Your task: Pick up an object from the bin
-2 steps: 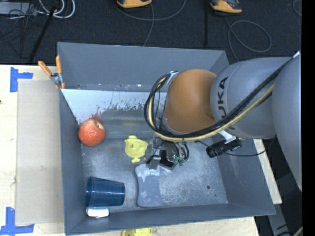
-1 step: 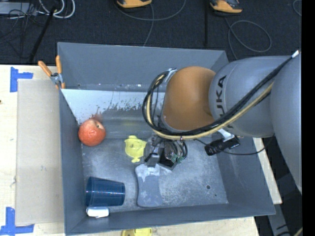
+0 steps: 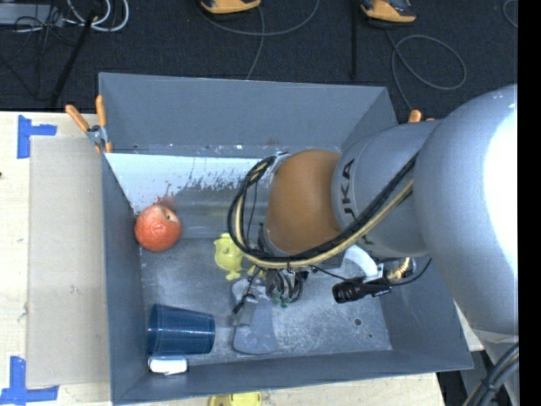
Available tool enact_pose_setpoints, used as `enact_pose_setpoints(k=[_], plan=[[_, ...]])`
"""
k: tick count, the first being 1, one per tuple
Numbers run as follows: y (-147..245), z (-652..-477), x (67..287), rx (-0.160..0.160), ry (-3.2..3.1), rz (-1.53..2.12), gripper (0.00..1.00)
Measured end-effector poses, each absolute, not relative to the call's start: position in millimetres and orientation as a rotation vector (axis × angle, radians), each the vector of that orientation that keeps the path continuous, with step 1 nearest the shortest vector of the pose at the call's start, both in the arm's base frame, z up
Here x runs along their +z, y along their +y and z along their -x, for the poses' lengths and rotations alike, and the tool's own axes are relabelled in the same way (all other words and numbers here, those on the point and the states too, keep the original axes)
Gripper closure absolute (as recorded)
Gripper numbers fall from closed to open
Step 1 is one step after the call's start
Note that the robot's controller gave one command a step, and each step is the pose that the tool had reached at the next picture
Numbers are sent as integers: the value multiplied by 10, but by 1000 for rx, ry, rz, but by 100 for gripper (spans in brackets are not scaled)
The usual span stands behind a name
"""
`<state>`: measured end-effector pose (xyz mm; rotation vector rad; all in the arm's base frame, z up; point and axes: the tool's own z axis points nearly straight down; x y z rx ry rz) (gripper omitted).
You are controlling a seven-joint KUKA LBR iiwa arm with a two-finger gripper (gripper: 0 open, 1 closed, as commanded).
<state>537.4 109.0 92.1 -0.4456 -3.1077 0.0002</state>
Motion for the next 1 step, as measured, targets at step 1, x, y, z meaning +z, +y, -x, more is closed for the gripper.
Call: enact_pose_setpoints(k=[1], plan=[[1084, -5376, 921, 0, -3107, 451, 100]])
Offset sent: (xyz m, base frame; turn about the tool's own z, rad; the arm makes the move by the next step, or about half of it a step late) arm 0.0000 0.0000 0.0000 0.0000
